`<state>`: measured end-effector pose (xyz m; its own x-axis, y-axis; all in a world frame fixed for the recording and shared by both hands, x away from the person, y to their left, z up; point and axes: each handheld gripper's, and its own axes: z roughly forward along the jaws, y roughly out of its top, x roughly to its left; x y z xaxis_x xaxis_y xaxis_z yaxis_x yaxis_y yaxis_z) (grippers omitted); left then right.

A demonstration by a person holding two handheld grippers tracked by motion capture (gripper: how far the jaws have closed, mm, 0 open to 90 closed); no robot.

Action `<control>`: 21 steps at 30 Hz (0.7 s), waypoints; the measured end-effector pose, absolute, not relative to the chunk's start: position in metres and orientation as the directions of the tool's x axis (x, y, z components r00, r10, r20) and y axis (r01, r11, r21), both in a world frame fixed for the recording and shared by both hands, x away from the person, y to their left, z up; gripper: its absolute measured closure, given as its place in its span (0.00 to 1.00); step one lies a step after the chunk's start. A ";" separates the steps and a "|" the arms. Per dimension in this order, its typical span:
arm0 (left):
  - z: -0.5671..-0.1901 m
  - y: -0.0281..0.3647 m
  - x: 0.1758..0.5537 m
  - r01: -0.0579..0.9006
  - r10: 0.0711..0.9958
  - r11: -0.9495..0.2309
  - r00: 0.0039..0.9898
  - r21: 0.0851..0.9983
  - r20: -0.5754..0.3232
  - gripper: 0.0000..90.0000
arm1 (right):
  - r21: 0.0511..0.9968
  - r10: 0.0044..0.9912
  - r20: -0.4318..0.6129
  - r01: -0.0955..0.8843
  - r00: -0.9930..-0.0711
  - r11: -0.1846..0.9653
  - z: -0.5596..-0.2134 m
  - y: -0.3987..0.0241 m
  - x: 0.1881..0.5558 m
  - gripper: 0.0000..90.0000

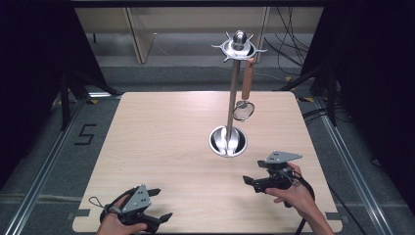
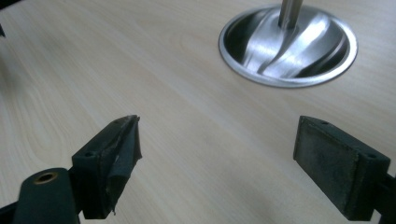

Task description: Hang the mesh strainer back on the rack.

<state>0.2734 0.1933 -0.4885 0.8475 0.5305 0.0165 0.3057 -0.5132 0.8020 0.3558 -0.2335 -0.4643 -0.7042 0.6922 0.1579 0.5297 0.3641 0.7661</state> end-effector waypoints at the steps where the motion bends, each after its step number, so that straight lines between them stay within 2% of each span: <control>1: -0.489 0.193 0.273 0.306 0.531 -0.513 0.847 0.802 0.017 0.17 | 0.759 0.698 0.150 0.534 -0.700 0.372 -0.467 -0.233 0.355 0.17; 9: -0.489 0.192 0.273 0.312 0.536 -0.499 0.844 0.809 0.005 0.17 | 0.746 0.680 0.142 0.529 -0.720 0.405 -0.479 -0.228 0.349 0.18; 10: -0.489 0.193 0.273 0.309 0.535 -0.506 0.845 0.806 0.012 0.17 | 0.738 0.684 0.168 0.551 -0.709 0.390 -0.479 -0.226 0.345 0.18; 12: -0.489 0.193 0.273 0.305 0.532 -0.513 0.847 0.802 0.018 0.17 | 0.754 0.672 0.130 0.513 -0.729 0.410 -0.480 -0.228 0.345 0.17; 17: -0.489 0.193 0.273 0.304 0.532 -0.514 0.846 0.802 0.020 0.17 | 0.743 0.670 0.148 0.529 -0.727 0.410 -0.483 -0.228 0.338 0.18; 18: -0.489 0.193 0.273 0.308 0.535 -0.506 0.845 0.806 0.013 0.17 | 0.751 0.667 0.124 0.509 -0.735 0.421 -0.484 -0.229 0.338 0.18; 20: -0.488 0.193 0.273 0.304 0.532 -0.514 0.847 0.802 0.020 0.17 | 0.739 0.674 0.153 0.537 -0.723 0.408 -0.485 -0.229 0.334 0.18; 21: -0.489 0.192 0.272 0.314 0.537 -0.492 0.844 0.812 -0.001 0.17 | 0.745 0.673 0.130 0.519 -0.729 0.419 -0.487 -0.231 0.335 0.18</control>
